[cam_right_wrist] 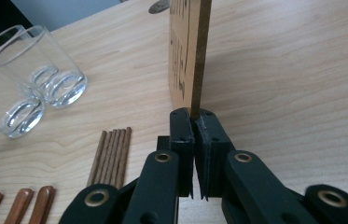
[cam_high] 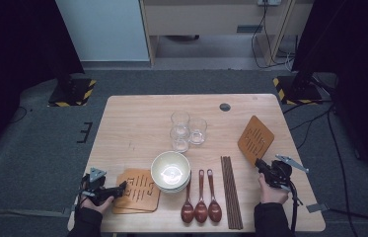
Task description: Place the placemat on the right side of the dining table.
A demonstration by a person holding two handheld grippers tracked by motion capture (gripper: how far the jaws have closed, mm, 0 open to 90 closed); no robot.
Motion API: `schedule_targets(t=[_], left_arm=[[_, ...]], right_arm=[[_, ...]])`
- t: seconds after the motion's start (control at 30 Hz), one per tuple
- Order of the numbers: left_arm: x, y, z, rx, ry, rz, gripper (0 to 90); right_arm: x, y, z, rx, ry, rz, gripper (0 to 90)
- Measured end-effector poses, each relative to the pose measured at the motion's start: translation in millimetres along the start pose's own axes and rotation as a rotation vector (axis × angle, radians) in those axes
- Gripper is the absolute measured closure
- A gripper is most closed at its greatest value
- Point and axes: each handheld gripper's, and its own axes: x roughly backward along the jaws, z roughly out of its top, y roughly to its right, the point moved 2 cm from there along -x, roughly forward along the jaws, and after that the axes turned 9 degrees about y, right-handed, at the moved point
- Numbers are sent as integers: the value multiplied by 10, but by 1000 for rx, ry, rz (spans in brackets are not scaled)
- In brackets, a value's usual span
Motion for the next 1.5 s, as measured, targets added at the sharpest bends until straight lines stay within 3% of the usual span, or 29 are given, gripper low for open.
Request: schedule_targets(t=[0.7, 0.97, 1.5], left_arm=[[0, 0, 0, 0, 0, 0, 26], [0, 0, 0, 0, 0, 0, 26], [0, 0, 0, 0, 0, 0, 26]], right_arm=[[-110, -11, -183, 19, -51, -25, 839], [-157, -17, -213, 34, -68, -39, 799], [-226, 3, -231, 18, -81, -62, 712]])
